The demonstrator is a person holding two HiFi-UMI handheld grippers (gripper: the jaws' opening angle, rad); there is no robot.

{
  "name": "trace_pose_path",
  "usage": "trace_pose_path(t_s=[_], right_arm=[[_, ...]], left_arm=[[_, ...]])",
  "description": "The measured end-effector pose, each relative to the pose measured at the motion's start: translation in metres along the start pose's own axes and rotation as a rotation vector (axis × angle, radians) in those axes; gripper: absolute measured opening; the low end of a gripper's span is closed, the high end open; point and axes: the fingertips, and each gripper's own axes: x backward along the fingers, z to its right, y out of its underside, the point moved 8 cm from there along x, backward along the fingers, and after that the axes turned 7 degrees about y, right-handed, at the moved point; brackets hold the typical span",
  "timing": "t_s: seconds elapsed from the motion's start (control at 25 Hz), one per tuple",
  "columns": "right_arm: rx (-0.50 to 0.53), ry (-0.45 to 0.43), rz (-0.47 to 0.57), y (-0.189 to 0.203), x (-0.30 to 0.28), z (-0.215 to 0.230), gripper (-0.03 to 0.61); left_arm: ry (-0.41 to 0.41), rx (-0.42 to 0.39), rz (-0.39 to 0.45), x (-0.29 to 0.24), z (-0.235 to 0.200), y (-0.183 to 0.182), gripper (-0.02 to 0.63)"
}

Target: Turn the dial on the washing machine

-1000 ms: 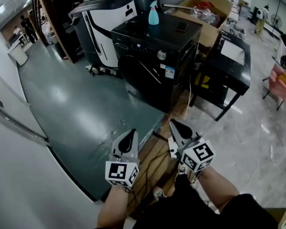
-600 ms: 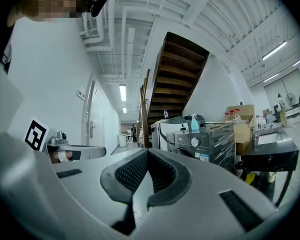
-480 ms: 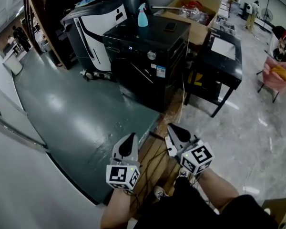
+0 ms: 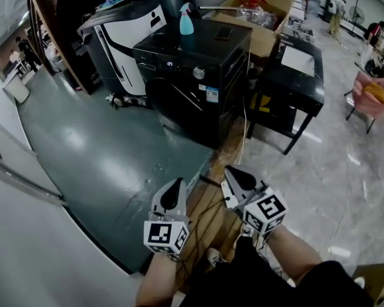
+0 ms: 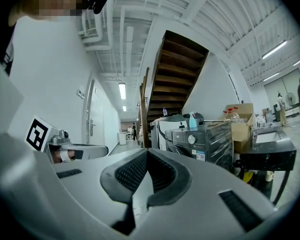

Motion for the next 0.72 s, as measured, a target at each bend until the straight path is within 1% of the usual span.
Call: trace_pose_path(t_s=[0.36,0.72], right_arm=[[0.002,-0.006,-0.016,0.0055,-0.0005,0.0018,-0.003],[0.006,-0.003,-0.013,0.0001,0.0045,0.0010,-0.003]], left_arm=[[-0.007,0.005,-0.004,-0.0025,0.0011,0.0024,0.004],[-0.001,-0.002,0.001,-0.0002,0.0051,-0.0019,0.003]])
